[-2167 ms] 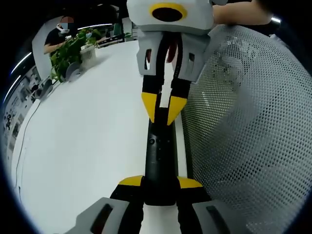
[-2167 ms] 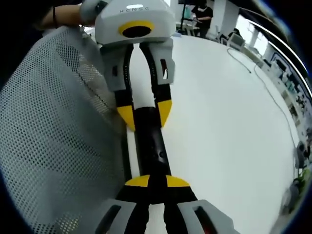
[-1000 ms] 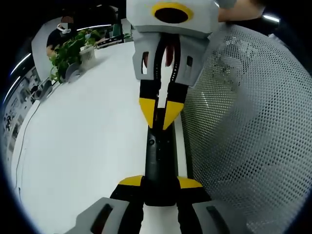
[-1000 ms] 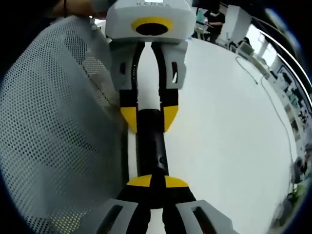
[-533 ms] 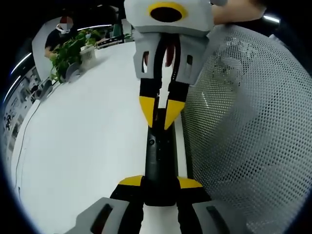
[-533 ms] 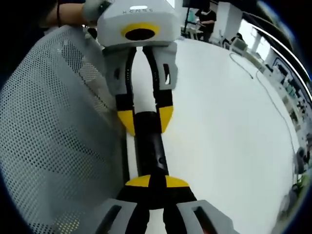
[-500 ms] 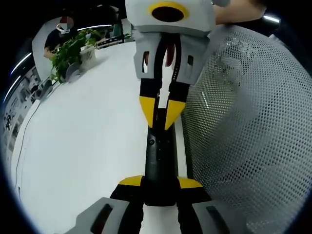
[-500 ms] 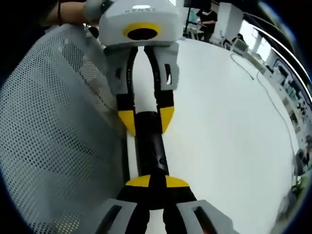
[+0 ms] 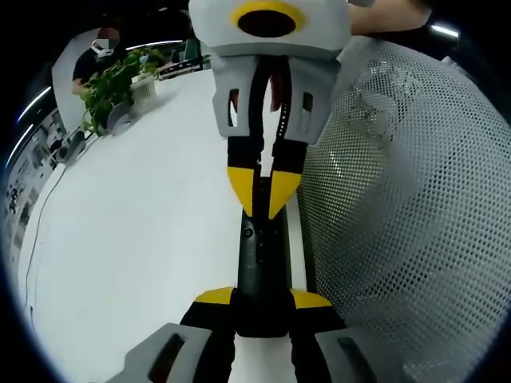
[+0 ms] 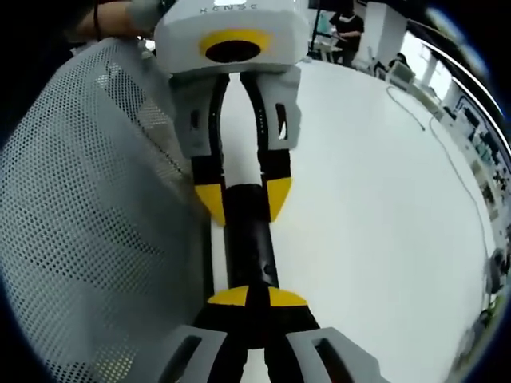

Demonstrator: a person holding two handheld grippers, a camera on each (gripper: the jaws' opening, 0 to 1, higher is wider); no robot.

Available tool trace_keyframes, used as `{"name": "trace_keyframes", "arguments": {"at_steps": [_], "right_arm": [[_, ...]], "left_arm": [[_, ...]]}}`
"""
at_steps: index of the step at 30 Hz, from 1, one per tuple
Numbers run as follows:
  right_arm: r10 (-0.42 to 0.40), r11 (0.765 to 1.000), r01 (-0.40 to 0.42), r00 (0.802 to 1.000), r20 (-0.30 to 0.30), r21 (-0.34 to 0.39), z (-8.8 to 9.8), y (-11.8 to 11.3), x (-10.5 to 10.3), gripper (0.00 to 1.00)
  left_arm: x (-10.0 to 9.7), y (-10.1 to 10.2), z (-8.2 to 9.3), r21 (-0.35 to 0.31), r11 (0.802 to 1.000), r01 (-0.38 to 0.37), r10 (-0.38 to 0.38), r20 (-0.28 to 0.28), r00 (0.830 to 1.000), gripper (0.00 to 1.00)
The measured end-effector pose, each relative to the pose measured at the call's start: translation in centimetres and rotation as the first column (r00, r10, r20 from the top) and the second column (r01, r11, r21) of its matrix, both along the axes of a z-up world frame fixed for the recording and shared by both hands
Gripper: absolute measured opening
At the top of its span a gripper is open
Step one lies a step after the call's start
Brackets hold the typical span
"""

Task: Press the specified remote control buttons in sequence, fully releasing each button before pressing the next.

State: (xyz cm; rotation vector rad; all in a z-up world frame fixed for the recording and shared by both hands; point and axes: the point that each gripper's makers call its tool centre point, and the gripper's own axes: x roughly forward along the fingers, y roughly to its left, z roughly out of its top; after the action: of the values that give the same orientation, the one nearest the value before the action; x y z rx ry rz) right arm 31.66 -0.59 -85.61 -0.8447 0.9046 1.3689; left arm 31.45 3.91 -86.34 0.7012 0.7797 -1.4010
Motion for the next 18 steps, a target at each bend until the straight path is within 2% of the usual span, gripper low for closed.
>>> {"name": "trace_keyframes", "arguments": {"at_steps": [2, 3, 5, 7, 10, 13, 14, 18], "right_arm": [[0.030, 0.999, -0.029, 0.999, 0.029, -0.030, -0.05, 0.02, -0.13, 0.02], [0.016, 1.000, -0.015, 1.000, 0.026, -0.027, -0.08, 0.08, -0.21, 0.02], [-0.024, 1.000, 0.024, 0.999, 0.021, -0.005, 0.06, -0.04, -0.04, 0.03], [0.000, 1.000, -0.001, 0.999, 0.046, 0.012, 0.12, -0.07, -0.14, 0.03], [-0.010, 0.999, 0.008, 0.999, 0.050, 0.034, 0.20, -0.11, -0.09, 0.02], [-0.023, 0.998, 0.018, 0.996, 0.091, 0.056, 0.30, -0.01, 0.71, 0.00], [-0.042, 0.997, 0.039, 0.998, 0.054, 0.061, 0.25, 0.12, 0.45, 0.00], [-0.014, 0.998, 0.011, 0.999, 0.051, 0.056, 0.45, 0.43, -0.05, 0.00]], "left_arm": [[0.00, 0.01, -0.01, 0.001, 1.000, 0.001, -0.001, 0.001, 1.000, 0.25], [0.00, 0.01, -0.01, 0.002, 1.000, 0.003, -0.003, 0.002, 1.000, 0.25], [0.00, 0.02, -0.01, 0.003, 1.000, 0.004, -0.004, 0.003, 1.000, 0.25], [0.01, 0.02, -0.01, 0.003, 1.000, 0.005, -0.005, 0.004, 1.000, 0.25], [0.01, 0.02, -0.01, 0.001, 1.000, 0.003, -0.003, 0.003, 1.000, 0.25], [0.01, 0.02, 0.00, -0.003, 1.000, 0.001, -0.001, 0.004, 1.000, 0.25], [0.00, 0.03, 0.00, -0.004, 1.000, -0.001, 0.001, 0.004, 1.000, 0.25], [0.00, 0.04, 0.01, -0.006, 1.000, 0.000, 0.000, 0.002, 1.000, 0.25]]}}
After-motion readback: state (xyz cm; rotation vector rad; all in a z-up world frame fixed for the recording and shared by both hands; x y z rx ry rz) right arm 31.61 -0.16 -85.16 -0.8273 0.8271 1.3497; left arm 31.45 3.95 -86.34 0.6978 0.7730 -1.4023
